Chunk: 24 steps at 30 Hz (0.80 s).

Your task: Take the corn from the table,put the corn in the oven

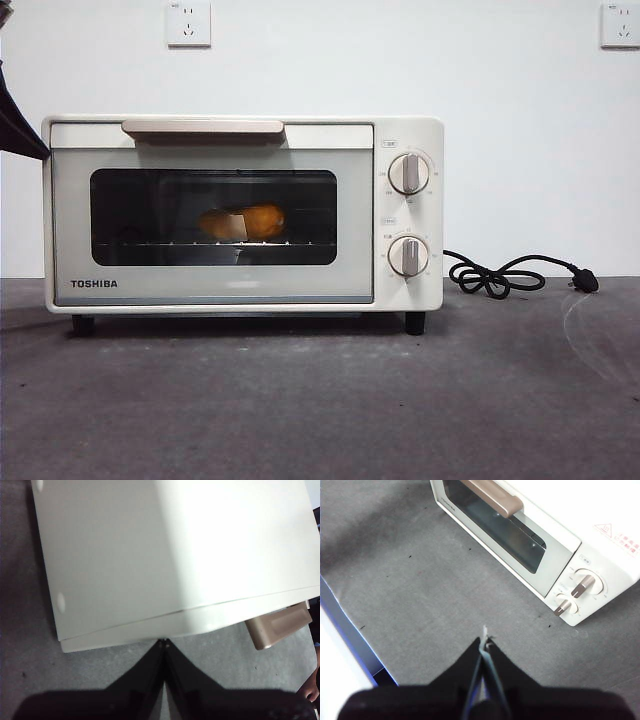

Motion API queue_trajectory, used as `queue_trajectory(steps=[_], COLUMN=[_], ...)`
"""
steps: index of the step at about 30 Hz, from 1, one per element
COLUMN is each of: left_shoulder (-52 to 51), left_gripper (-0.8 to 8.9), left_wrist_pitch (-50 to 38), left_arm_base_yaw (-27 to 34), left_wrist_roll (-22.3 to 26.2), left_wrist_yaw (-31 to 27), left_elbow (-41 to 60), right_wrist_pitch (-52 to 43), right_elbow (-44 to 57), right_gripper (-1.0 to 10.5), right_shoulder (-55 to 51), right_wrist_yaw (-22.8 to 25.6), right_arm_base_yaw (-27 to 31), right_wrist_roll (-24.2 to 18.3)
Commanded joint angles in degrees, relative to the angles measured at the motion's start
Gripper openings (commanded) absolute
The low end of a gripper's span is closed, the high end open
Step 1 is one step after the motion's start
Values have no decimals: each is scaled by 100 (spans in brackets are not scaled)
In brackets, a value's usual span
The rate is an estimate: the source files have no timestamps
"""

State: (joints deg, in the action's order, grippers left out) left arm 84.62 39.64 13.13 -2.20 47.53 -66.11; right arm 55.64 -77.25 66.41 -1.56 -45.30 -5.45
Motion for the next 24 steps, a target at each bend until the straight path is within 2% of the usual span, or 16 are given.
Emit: queue_trajectory(steps=[1, 4, 7, 15, 24], left_shoulder=[-28, -173, -496, -1906, -3696], left_gripper=[-8, -8, -8, -8, -8], left_wrist_pitch=[129, 372, 592, 765, 774], left_arm_base_yaw=[52, 42, -33, -625, -1958], left_wrist_roll=[111, 210, 295, 140, -542], left_wrist_yaw=[63, 260, 219, 96, -1624], left_elbow=[-31, -31, -31, -31, -31], right_wrist_pitch=[-37, -42, -90, -273, -273], right_elbow=[-7, -7, -7, -7, -4], right_gripper=[-12, -12, -12, -12, -12], right_shoulder=[9, 9, 13, 17, 17], right_wrist_yaw=[-17, -17, -15, -9, 11], right_arm_base_yaw=[0, 0, 0, 0, 2], right_wrist_roll=[59, 59, 61, 61, -129])
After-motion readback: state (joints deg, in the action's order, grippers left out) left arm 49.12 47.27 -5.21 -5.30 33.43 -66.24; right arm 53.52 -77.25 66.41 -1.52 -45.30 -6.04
